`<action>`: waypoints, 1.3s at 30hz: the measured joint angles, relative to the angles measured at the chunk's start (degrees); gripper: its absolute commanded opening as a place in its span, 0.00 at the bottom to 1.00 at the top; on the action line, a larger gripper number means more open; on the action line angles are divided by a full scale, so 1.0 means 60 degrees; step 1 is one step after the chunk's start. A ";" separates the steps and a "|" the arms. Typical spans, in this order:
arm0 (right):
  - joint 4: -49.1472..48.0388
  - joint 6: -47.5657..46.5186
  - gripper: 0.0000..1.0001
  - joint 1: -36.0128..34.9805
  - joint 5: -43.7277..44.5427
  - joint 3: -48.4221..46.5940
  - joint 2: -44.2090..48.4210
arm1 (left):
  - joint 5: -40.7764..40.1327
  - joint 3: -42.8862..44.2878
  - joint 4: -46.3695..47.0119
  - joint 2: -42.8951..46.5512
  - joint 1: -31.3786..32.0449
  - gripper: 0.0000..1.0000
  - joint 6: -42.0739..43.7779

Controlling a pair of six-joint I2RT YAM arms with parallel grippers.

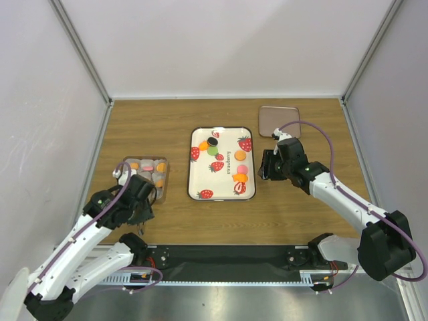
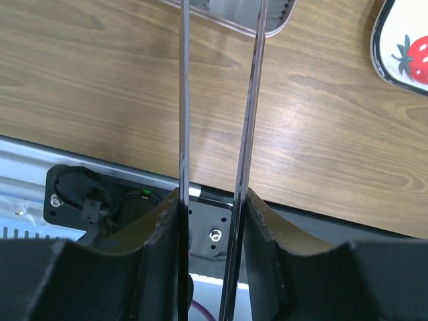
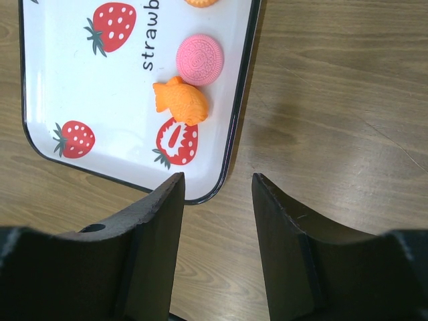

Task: Pack the cookies

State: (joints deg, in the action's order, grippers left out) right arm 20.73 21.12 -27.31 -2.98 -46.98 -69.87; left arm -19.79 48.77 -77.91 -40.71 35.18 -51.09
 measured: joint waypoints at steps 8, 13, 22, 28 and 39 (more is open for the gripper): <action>-0.0004 0.0000 0.51 0.0000 -0.0011 -0.0015 0.0000 | 0.0379 -0.0051 0.0004 -0.0004 -0.0036 0.42 0.0368; 0.0000 0.0000 0.50 0.0000 -0.0011 -0.0015 0.0000 | 0.0583 -0.0051 0.0004 -0.0029 -0.0040 0.42 0.0554; 0.0000 0.0000 0.50 0.0000 -0.0007 -0.0015 -0.0040 | 0.0667 -0.0051 0.0004 -0.0109 -0.0040 0.44 0.0634; 0.0000 0.0000 0.50 -0.0004 -0.0007 -0.0015 -0.0044 | 0.0674 -0.0051 0.0004 -0.0109 -0.0040 0.46 0.0696; 0.0000 -0.0004 0.50 -0.0004 -0.0007 -0.0015 -0.0044 | 0.0678 -0.0051 0.0004 -0.0153 -0.0040 0.49 0.0718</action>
State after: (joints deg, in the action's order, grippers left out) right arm 20.73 21.10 -27.33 -3.03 -47.07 -70.13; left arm -15.73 48.47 -77.89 -41.63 34.94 -46.78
